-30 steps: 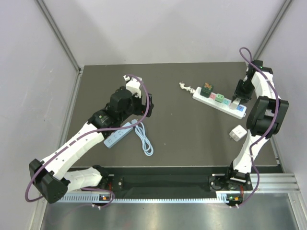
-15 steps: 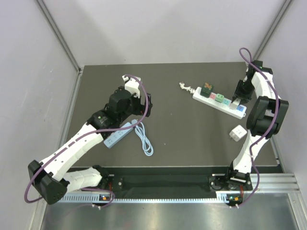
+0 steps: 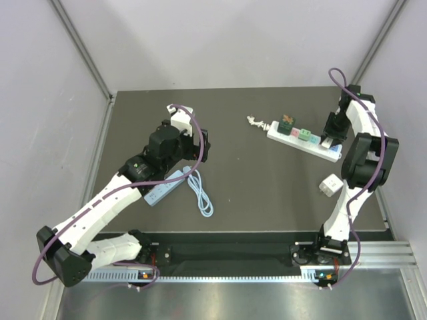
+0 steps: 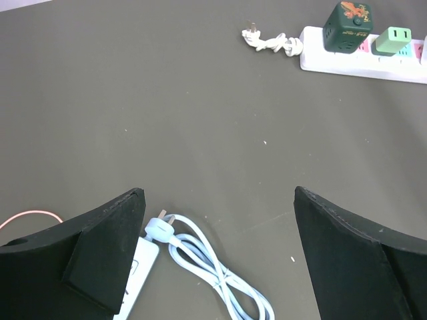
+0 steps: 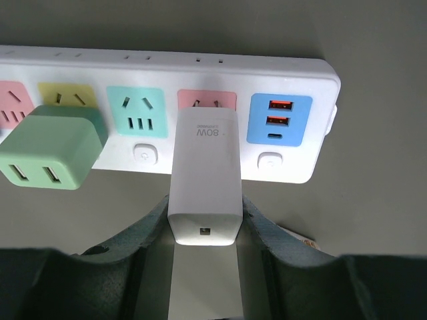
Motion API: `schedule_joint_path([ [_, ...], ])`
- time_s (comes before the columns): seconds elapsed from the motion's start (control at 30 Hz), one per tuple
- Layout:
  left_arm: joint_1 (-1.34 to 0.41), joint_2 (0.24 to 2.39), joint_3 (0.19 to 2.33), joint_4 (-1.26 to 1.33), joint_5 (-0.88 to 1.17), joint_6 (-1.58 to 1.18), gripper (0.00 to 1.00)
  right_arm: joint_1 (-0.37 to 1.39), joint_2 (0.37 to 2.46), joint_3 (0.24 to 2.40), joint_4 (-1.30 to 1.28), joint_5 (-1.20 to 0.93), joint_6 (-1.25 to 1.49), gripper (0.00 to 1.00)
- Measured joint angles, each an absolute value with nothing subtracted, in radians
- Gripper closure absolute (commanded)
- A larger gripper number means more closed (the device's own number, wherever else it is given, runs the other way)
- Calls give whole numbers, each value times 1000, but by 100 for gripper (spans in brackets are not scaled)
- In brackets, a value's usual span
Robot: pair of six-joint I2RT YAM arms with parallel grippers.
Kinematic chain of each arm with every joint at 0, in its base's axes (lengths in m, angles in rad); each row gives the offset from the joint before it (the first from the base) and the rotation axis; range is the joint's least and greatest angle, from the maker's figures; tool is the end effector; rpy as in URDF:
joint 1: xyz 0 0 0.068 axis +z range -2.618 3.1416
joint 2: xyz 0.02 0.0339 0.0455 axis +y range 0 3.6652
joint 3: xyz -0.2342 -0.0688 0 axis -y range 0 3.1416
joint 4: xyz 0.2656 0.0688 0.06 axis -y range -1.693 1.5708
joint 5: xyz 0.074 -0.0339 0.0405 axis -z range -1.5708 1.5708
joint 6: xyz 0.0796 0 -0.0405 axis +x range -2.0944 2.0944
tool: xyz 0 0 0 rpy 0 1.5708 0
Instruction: Insert the plug
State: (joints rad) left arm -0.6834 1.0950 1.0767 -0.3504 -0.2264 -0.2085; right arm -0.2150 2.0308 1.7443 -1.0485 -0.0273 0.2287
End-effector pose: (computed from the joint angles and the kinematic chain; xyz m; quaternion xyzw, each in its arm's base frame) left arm 0.2600 -0.1887 0.3222 0.1307 0.8115 -0.1583 0.5471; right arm 0.4221 -0.0900 0.1565 0.2169 0.9690 0.0144 0.1175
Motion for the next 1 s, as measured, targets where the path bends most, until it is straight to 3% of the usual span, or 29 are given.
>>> schedule_joint_path([
  [0.37, -683, 1095, 1075, -348, -244, -211, 4, -205, 2045, 1780, -1061, -24, 178, 100],
  [0.57, -683, 1096, 1075, -348, -215, -249, 7, -158, 1952, 1741, -1075, -43, 159, 100],
  [0.73, -665, 1122, 1111, -366, -20, -317, 18, -54, 1754, 1643, -1028, -169, 105, 100],
  [1.0, -519, 1138, 1248, -352, 382, -414, 19, 313, 1283, 1289, -824, -588, 52, 100],
])
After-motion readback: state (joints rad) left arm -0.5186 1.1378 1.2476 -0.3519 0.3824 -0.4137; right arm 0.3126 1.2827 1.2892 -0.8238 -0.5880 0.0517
